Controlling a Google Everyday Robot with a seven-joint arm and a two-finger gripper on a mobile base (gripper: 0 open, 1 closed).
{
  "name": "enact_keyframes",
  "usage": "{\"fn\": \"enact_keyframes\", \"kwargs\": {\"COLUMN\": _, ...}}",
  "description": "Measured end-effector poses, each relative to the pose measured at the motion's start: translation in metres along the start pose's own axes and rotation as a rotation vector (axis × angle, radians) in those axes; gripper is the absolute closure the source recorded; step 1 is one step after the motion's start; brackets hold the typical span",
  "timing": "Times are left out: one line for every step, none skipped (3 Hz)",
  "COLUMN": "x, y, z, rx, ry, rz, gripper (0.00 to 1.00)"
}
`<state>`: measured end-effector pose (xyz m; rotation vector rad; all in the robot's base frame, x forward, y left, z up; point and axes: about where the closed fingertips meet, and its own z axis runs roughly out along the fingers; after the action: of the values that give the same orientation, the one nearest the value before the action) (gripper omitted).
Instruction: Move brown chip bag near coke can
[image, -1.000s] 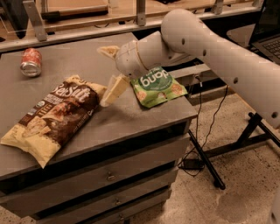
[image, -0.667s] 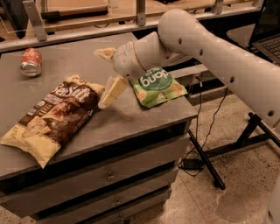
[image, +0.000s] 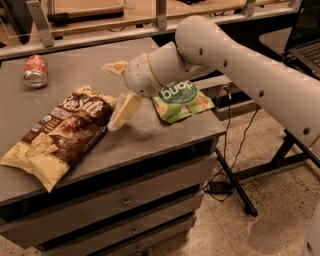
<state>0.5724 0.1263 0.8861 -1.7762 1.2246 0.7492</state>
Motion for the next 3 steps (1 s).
{"fn": "enact_keyframes", "kwargs": {"x": 0.0064, "y": -0.0004, "z": 0.0094, "rx": 0.002, "ry": 0.021, "rz": 0.036, "gripper": 0.00}}
{"fn": "enact_keyframes", "kwargs": {"x": 0.0132, "y": -0.0006, "z": 0.0160, "rx": 0.000, "ry": 0.036, "rz": 0.063, "gripper": 0.16}}
{"fn": "enact_keyframes", "kwargs": {"x": 0.0161, "y": -0.0039, "z": 0.0187, "rx": -0.003, "ry": 0.056, "rz": 0.067, "gripper": 0.46}}
